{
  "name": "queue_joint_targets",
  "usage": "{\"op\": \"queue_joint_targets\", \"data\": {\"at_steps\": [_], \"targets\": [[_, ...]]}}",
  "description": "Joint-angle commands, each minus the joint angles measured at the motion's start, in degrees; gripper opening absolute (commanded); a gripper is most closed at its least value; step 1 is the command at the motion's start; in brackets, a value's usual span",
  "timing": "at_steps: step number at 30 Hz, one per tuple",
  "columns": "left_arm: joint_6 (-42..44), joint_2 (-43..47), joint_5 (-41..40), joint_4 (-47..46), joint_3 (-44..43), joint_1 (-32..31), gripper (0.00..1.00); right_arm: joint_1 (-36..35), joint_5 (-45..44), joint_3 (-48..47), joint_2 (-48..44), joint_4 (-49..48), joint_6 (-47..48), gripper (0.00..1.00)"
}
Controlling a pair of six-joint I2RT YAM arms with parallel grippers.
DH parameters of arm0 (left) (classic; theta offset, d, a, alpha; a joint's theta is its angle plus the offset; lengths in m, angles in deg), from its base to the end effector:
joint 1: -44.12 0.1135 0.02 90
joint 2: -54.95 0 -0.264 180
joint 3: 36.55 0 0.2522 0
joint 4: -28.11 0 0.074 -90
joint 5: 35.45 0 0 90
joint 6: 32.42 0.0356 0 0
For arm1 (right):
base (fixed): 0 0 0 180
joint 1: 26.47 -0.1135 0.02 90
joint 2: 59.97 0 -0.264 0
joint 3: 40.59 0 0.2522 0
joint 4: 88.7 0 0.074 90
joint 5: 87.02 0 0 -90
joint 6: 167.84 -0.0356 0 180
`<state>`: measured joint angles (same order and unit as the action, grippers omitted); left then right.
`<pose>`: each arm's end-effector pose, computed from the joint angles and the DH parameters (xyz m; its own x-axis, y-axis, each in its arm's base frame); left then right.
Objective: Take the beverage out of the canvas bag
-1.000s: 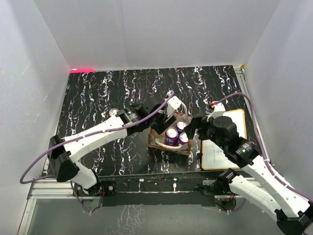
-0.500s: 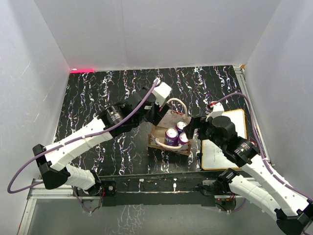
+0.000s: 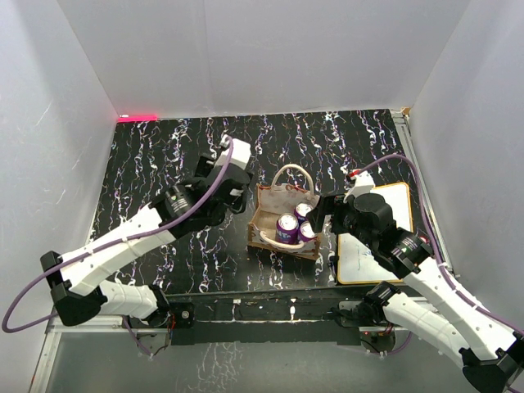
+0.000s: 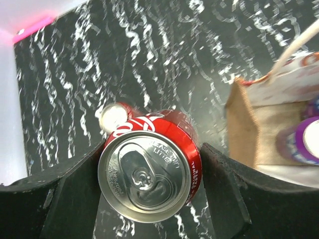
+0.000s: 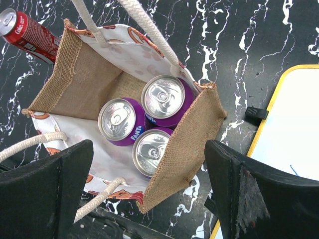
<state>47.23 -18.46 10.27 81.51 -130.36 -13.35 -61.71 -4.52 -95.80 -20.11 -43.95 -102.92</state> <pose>0.1632 -0.2096 0.4002 -0.3400 0.2939 -0.8933 0.2314 0.9469 0.2234 0.1299 0.0861 0.2958 -0.5663 0.1145 -0.8162 -0.2641 0.9129 0.3113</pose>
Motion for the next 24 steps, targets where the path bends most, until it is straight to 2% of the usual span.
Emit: {"op": "queue_joint_targets", "data": {"at_steps": [1, 6, 12, 14, 18, 24], "targets": [[-9.11, 6.32, -11.79, 5.63, 4.08, 0.08, 0.0, 0.05, 0.32, 0.13, 0.33, -4.45, 0.91, 0.99], [-23.71, 9.99, -11.87, 10.19, 14.75, 0.06, 0.0, 0.05, 1.02, 1.03, 1.13, -5.92, 0.91, 0.99], [-32.29, 9.51, -12.39, 10.13, 23.2, 2.43, 0.0, 0.06, 1.47, 1.29, 1.35, -6.24, 0.91, 0.99], [-32.76, 9.09, -10.45, 8.82, 24.59, 6.08, 0.0, 0.04, 1.35, 1.28, 1.14, -6.15, 0.91, 0.99], [-27.58, 9.6, -3.99, 1.22, 27.36, 15.32, 0.0, 0.06, 1.1, 1.43, 0.54, -6.32, 0.78, 0.99], [-27.05, 8.85, -3.78, -6.75, 29.4, 17.38, 0.0, 0.0, 1.1, 1.62, 0.42, -6.57, 0.74, 0.99]]}}
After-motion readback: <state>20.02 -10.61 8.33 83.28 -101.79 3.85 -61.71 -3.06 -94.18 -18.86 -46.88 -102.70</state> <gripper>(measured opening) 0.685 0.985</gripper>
